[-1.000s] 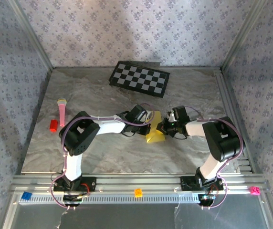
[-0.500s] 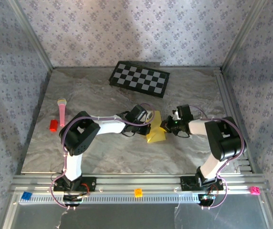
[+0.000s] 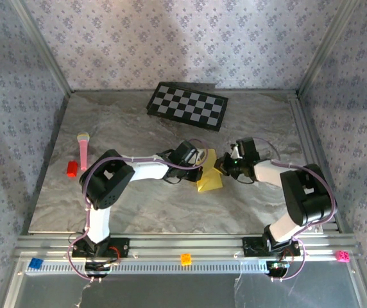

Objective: Fold a paper plane with a square sheet of paper (pick it up from the middle)
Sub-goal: Fold the triangle a second time at the center of the table.

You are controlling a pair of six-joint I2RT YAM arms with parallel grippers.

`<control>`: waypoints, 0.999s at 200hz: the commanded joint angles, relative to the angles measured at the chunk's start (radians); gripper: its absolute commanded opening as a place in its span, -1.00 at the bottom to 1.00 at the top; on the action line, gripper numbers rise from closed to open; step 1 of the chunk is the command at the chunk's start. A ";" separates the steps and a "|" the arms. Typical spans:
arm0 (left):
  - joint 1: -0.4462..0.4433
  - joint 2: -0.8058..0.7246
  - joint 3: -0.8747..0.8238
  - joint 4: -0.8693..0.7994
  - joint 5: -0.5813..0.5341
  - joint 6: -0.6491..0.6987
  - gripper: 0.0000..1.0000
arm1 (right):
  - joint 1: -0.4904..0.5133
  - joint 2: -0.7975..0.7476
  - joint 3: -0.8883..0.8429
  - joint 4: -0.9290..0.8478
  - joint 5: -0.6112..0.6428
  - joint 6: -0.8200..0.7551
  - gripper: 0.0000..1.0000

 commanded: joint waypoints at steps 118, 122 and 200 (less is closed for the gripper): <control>0.002 -0.019 -0.004 -0.092 -0.005 0.003 -0.67 | 0.006 0.105 -0.039 -0.030 0.020 -0.025 -1.00; 0.004 -0.026 -0.003 -0.096 -0.009 -0.003 -0.64 | 0.006 0.103 -0.044 -0.030 0.022 -0.027 -1.00; 0.011 -0.173 -0.013 -0.153 -0.034 -0.146 -0.36 | 0.006 0.096 -0.060 -0.009 0.021 -0.025 -1.00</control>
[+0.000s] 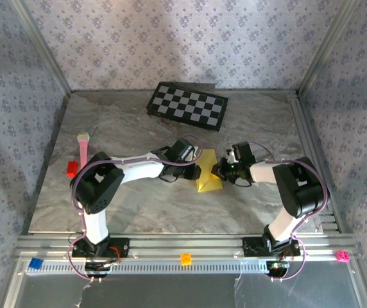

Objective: Fold a paper plane with a square sheet of paper (pick it up from the middle)
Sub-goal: Fold the triangle a second time at the center of the table.

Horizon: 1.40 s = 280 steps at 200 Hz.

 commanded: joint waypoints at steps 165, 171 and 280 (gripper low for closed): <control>-0.078 0.125 0.123 -0.001 0.185 -0.114 -0.79 | -0.011 0.003 -0.044 -0.069 0.049 -0.013 -1.00; -0.078 0.122 0.117 0.005 0.186 -0.115 -0.79 | -0.011 0.003 -0.043 -0.068 0.047 -0.011 -1.00; -0.074 0.141 0.120 0.003 0.232 -0.132 -1.00 | -0.008 0.000 -0.049 -0.069 0.049 -0.012 -1.00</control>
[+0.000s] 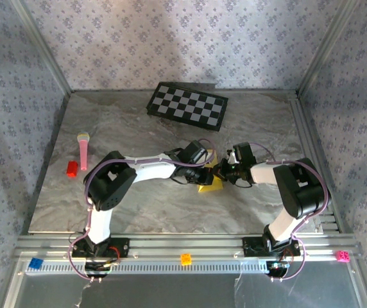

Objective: Fold a paper plane with a square sheet of paper (pick it up from the middle)
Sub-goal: Fold the triangle a second time at the center of the table.

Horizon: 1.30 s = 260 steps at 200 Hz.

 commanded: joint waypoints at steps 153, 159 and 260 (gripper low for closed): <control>0.003 0.020 -0.068 -0.024 -0.034 0.004 -1.00 | -0.007 0.024 -0.037 -0.084 0.053 -0.017 -1.00; 0.003 0.018 -0.071 -0.023 -0.033 0.004 -1.00 | -0.007 0.026 -0.038 -0.084 0.053 -0.019 -1.00; 0.003 -0.067 -0.159 -0.037 -0.066 0.021 -0.97 | -0.015 0.038 -0.043 -0.085 0.057 -0.022 -1.00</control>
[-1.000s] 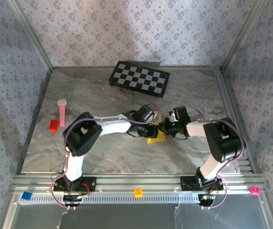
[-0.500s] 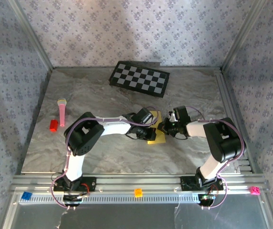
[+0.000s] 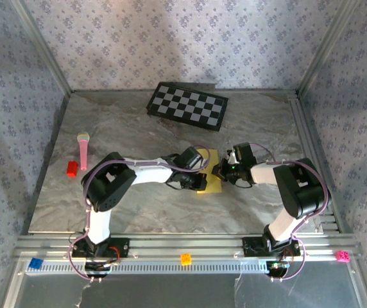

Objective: Fold a paper plane with a square sheet of paper (pick it up from the middle)
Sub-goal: Fold the triangle a second time at the center of the table.

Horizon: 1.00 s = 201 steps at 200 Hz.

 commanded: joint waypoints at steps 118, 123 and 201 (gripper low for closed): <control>0.010 -0.149 -0.191 0.007 -0.033 -0.060 -0.95 | -0.010 0.050 -0.034 -0.080 0.050 -0.020 -1.00; 0.011 -0.159 -0.191 0.016 -0.029 -0.062 -0.95 | -0.010 0.049 -0.033 -0.081 0.050 -0.019 -1.00; 0.069 -0.116 -0.053 0.045 -0.005 -0.055 -0.98 | -0.010 0.042 -0.032 -0.081 0.052 -0.016 -1.00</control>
